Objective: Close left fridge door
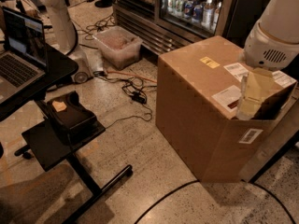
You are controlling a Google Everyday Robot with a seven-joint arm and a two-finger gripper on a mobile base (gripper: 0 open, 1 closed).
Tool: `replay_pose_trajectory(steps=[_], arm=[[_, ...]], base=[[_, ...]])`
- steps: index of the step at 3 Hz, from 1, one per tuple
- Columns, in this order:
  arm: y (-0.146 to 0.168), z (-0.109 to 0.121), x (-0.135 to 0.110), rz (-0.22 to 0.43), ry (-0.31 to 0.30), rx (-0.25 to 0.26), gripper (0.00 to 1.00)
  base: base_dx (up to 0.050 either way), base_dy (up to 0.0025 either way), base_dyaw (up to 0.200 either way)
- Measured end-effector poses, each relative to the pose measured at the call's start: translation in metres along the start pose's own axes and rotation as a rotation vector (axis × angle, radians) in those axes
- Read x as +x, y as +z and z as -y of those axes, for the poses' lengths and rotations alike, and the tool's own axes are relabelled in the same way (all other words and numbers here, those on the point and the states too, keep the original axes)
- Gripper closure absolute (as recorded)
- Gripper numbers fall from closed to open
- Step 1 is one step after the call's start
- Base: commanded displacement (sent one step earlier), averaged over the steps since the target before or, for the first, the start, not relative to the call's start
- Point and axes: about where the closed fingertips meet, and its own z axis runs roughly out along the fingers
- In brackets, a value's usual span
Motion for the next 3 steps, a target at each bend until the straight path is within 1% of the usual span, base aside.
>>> replay_pose_trajectory(steps=[1, 3], arm=[[0.0000, 0.0000, 0.0000, 0.000, 0.000, 0.000, 0.00], [0.0001, 0.0002, -0.0001, 0.000, 0.000, 0.000, 0.00]], base=[[0.048, 0.00014, -0.003], [0.000, -0.00002, -0.199]])
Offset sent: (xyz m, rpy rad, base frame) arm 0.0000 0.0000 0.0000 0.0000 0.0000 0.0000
